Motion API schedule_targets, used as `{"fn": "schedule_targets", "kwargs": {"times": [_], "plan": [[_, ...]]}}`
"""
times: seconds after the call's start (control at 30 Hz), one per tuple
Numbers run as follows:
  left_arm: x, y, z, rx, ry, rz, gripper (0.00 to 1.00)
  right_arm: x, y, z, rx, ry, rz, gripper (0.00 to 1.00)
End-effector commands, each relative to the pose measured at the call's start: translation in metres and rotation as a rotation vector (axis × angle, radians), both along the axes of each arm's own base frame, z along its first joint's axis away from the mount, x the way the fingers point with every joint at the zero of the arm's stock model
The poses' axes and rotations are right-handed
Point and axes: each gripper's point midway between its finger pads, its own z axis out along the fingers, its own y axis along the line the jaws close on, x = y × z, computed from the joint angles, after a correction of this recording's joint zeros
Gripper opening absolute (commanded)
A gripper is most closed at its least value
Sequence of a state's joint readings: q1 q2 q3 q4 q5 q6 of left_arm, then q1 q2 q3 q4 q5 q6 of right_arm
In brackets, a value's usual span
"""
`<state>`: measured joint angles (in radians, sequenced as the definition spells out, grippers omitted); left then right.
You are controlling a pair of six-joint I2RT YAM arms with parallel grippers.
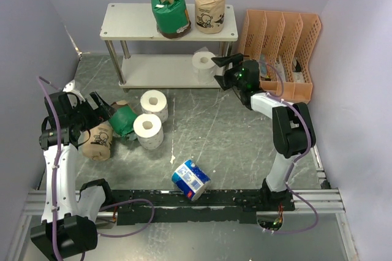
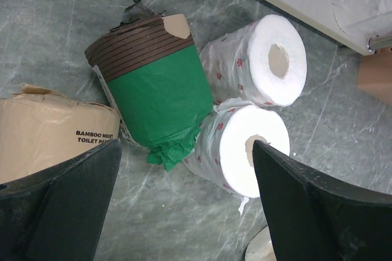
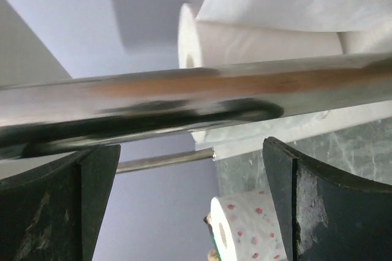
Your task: Place and organize the paper towels onto the shelf
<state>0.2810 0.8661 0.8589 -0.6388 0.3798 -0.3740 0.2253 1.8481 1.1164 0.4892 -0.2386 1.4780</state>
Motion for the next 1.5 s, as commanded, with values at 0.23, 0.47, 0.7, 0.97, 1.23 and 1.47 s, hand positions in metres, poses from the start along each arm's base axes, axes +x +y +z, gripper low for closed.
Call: {"fn": "schedule_targets", "kwargs": {"times": [0.23, 0.47, 0.7, 0.97, 1.23, 1.47], "plan": [[0.004, -0.001, 0.006, -0.007, -0.041, -0.023, 1.0, -0.081, 0.012, 0.06, -0.405, -0.22, 0.254, 1.0], [0.004, -0.002, 0.007, -0.007, -0.044, -0.024, 0.99, -0.145, 0.054, 0.028, -0.17, -0.205, 0.505, 1.0], [0.003, -0.001, 0.009, -0.002, -0.051, -0.017, 0.99, -0.144, 0.119, 0.03, -0.326, -0.247, 0.618, 0.95], [0.003, -0.001, 0.009, -0.002, -0.053, -0.022, 1.0, -0.141, 0.17, -0.003, -0.372, -0.199, 0.708, 0.9], [0.003, -0.002, 0.009, -0.002, -0.055, -0.024, 0.99, -0.151, 0.196, -0.04, -0.417, -0.152, 0.768, 0.87], [0.002, -0.002, 0.011, 0.0, -0.06, -0.025, 1.0, -0.149, 0.212, -0.056, -0.414, -0.125, 0.799, 0.85]]}}
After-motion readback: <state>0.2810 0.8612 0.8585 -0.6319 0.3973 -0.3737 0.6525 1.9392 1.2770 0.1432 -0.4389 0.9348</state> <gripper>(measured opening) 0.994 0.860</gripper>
